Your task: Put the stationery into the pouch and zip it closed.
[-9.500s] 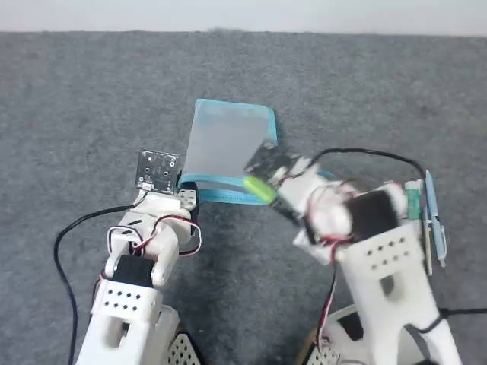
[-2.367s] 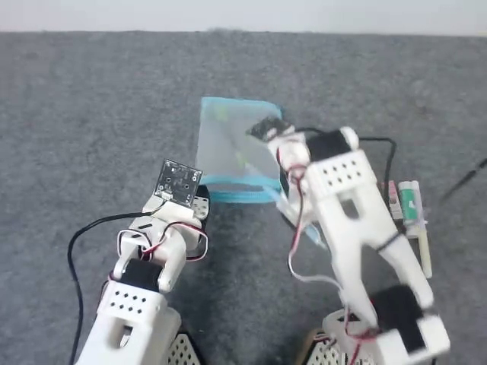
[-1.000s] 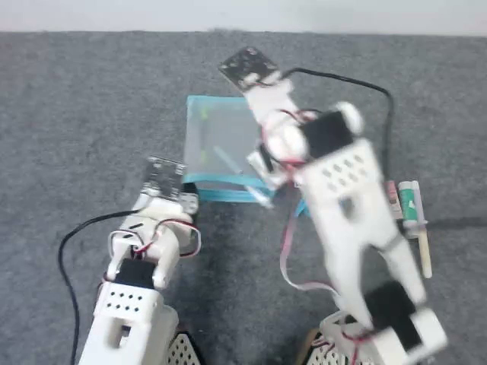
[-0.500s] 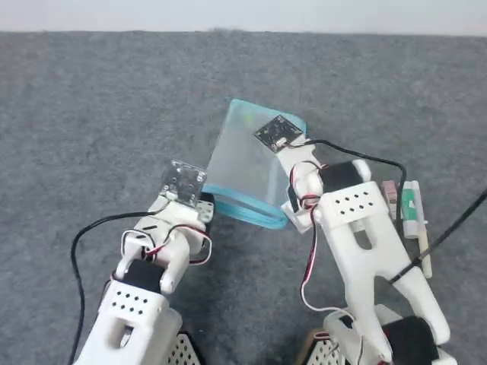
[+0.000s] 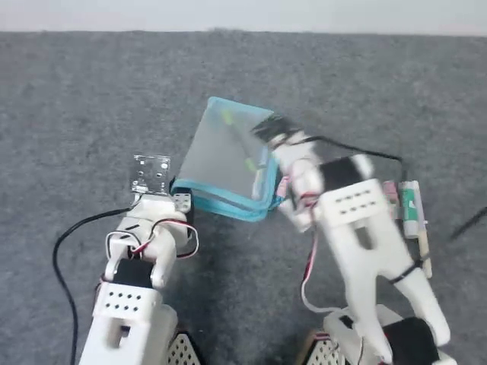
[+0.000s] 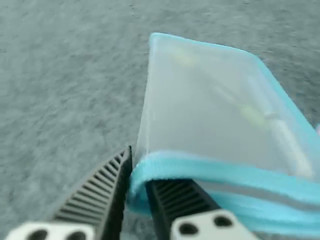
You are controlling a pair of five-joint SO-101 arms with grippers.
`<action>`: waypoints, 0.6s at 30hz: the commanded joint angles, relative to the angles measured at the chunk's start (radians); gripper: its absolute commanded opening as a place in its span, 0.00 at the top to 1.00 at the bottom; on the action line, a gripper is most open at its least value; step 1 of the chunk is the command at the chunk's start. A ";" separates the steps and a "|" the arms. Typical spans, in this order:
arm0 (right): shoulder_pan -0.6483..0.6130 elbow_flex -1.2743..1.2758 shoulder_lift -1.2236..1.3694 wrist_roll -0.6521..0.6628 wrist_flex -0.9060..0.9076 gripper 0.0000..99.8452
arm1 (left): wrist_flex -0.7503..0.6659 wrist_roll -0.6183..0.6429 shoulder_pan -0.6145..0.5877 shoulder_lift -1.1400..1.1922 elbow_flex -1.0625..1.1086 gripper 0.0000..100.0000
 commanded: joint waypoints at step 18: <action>0.776 -0.087 0.266 0.410 -0.007 0.85 | 0.015 0.032 -0.044 -0.017 -0.114 0.99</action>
